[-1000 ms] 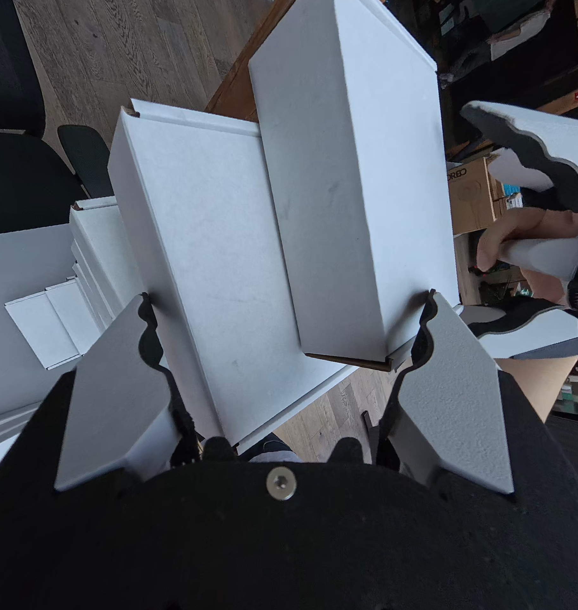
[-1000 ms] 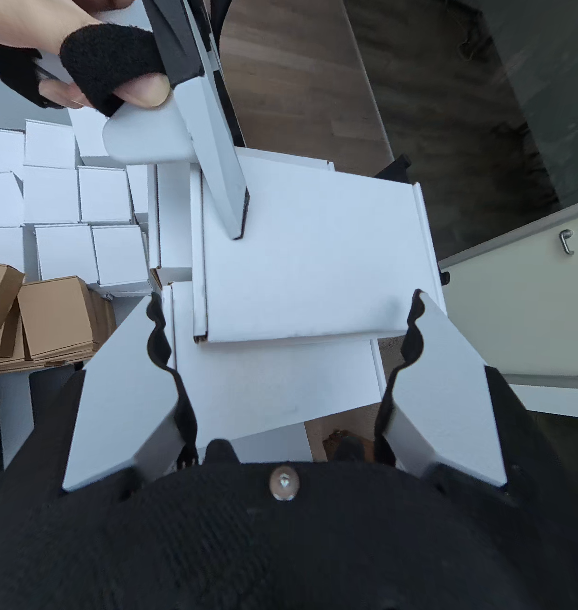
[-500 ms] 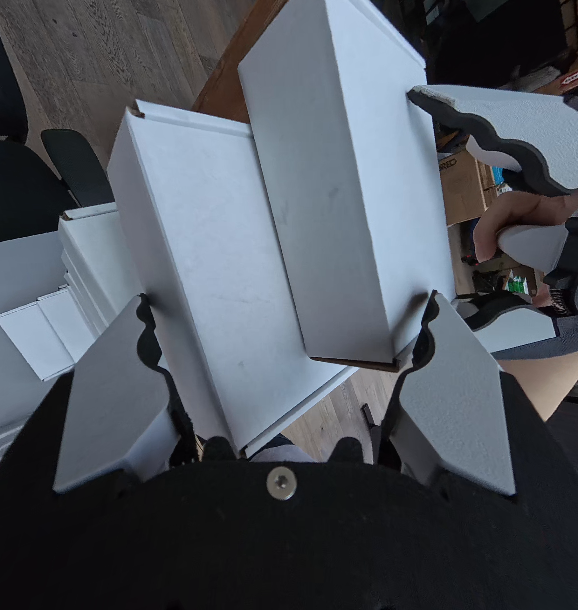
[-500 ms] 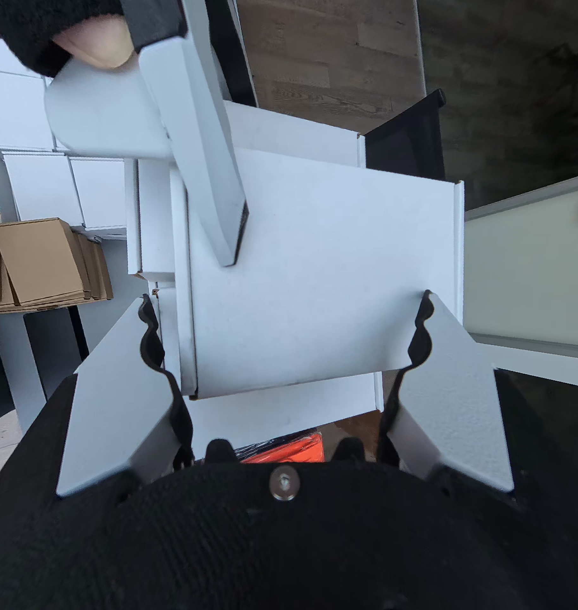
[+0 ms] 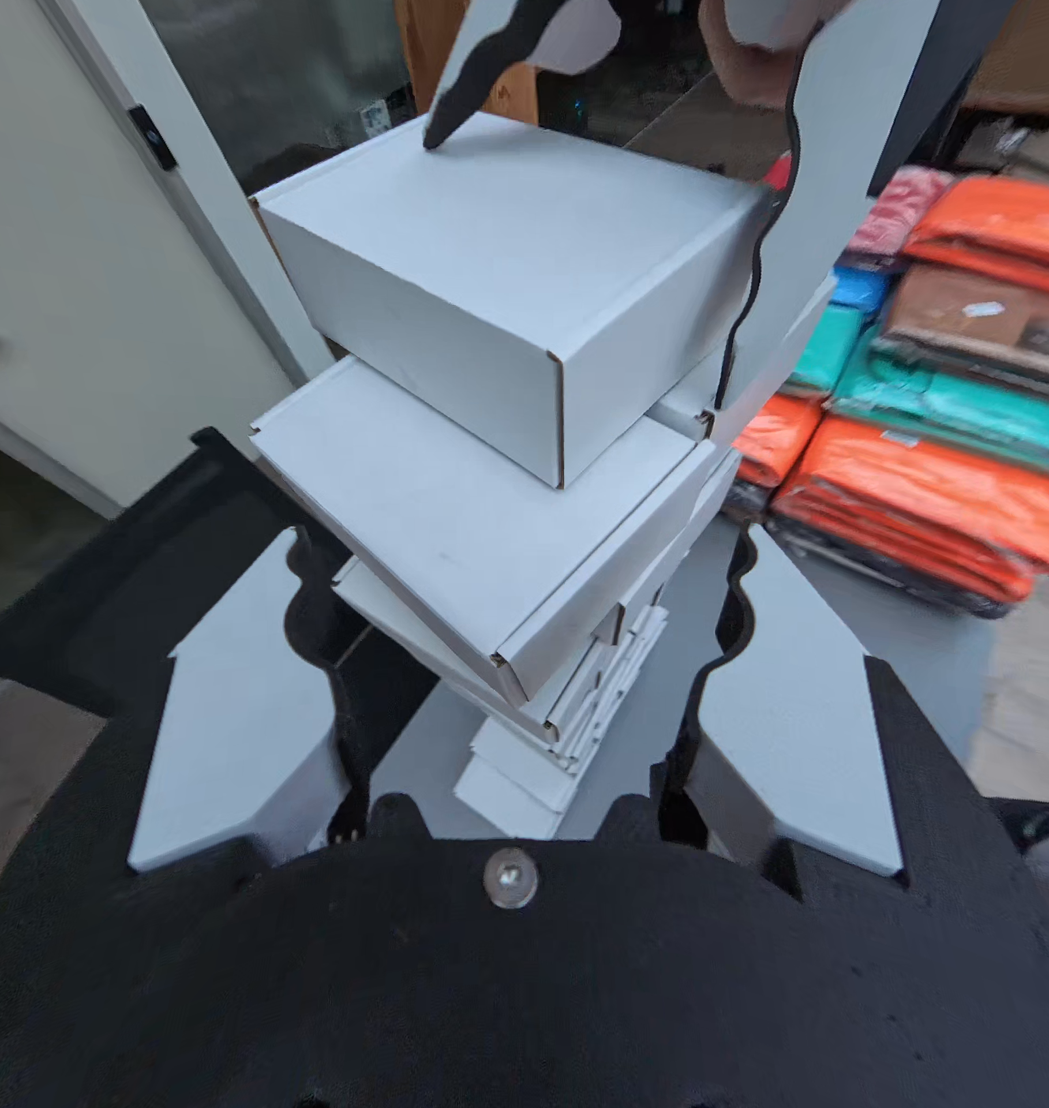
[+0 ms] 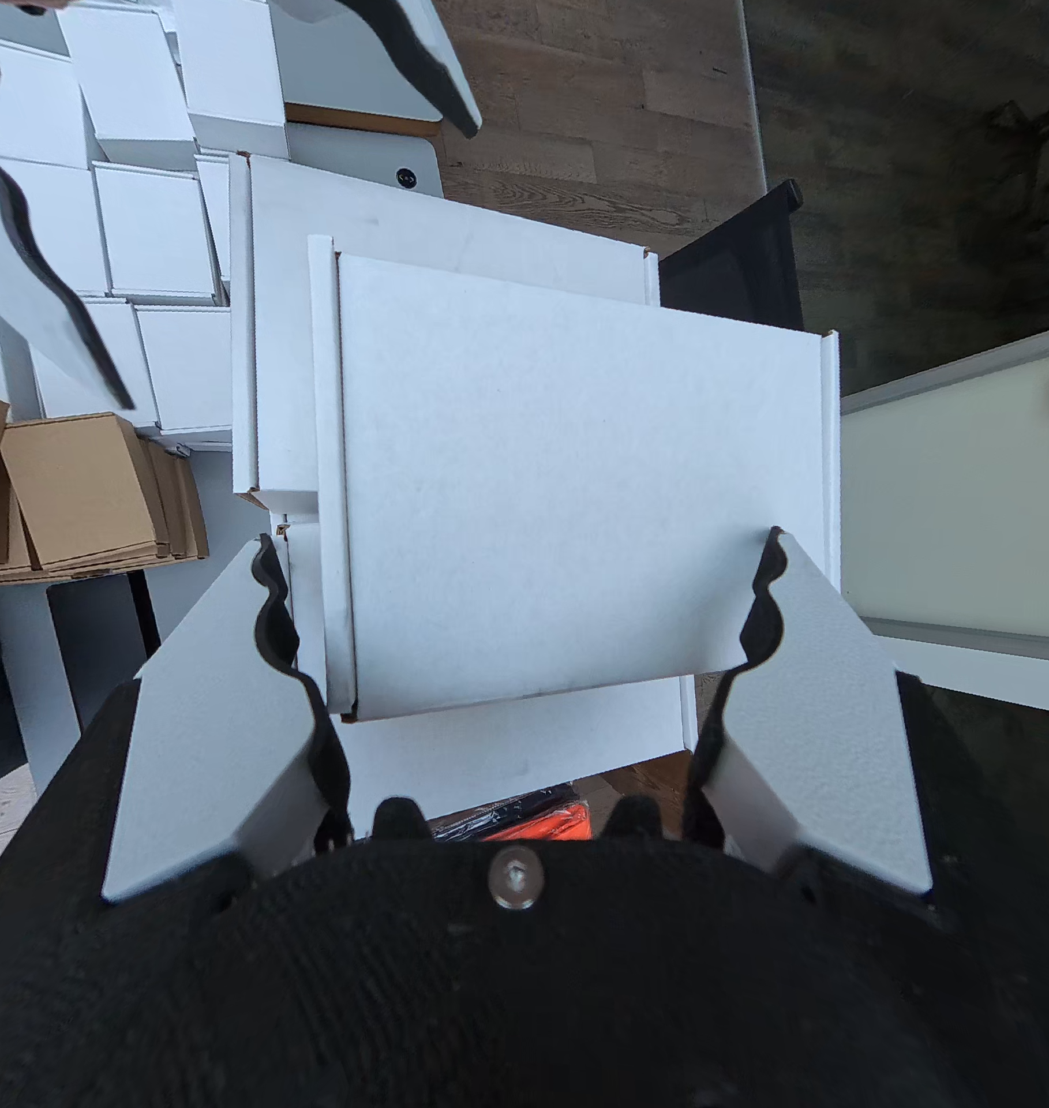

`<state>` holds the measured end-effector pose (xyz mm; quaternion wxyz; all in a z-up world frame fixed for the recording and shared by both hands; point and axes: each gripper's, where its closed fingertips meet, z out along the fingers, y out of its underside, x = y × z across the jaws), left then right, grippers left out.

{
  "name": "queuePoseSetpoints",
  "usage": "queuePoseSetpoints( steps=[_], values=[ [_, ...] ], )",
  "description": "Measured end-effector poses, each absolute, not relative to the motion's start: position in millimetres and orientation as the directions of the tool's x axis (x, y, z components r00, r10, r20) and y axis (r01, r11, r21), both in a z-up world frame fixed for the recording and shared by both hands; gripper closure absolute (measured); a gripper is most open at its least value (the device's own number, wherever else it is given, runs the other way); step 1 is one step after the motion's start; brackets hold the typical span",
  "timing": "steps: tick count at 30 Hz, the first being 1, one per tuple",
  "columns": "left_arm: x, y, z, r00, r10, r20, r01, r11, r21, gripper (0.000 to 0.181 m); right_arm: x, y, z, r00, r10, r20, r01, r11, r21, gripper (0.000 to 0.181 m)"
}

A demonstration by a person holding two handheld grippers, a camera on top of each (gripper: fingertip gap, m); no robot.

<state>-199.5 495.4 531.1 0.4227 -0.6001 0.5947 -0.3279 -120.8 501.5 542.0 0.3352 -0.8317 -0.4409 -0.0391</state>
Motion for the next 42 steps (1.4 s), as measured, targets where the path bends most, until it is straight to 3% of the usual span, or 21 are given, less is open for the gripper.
queuePoseSetpoints(
  steps=[4,8,14,18,27,32,37,42],
  values=[
    [-190.2,496.2,520.6,0.11,-0.929,-0.354,-0.507,0.254,-0.824,0.067,-123.8,502.4,542.6,0.601,0.712,0.363,0.764,-0.377,-0.524,0.031],
    [-177.1,487.5,514.7,0.131,-0.927,-0.35,-0.53,0.233,-0.815,0.068,-124.6,502.0,543.6,0.58,0.715,0.39,0.783,-0.357,-0.509,0.039],
    [-168.3,479.1,513.4,0.13,-0.93,-0.344,-0.51,0.235,-0.827,0.084,-117.8,498.9,544.6,0.578,0.704,0.411,0.79,-0.359,-0.496,0.049],
    [-166.4,478.9,513.2,0.136,-0.931,-0.339,-0.502,0.23,-0.834,0.084,-119.3,495.9,547.6,0.557,0.708,0.435,0.806,-0.335,-0.487,0.063],
    [-165.5,475.2,512.9,0.142,-0.927,-0.347,-0.51,0.232,-0.828,0.082,-124.0,487.8,550.5,0.521,0.714,0.468,0.833,-0.304,-0.463,0.076],
    [-166.5,477.8,512.0,0.155,-0.93,-0.334,-0.5,0.217,-0.838,0.081,-133.9,482.0,555.5,0.526,0.726,0.443,0.812,-0.275,-0.515,0.085],
    [-166.1,479.0,513.9,0.161,-0.917,-0.365,-0.492,0.246,-0.835,0.083,-134.3,484.4,553.8,0.523,0.721,0.455,0.812,-0.258,-0.524,0.083],
    [-164.3,476.3,514.8,0.153,-0.911,-0.384,-0.494,0.266,-0.828,0.084,-142.4,476.3,561.6,0.557,0.75,0.358,0.753,-0.273,-0.599,0.091]
  ],
)
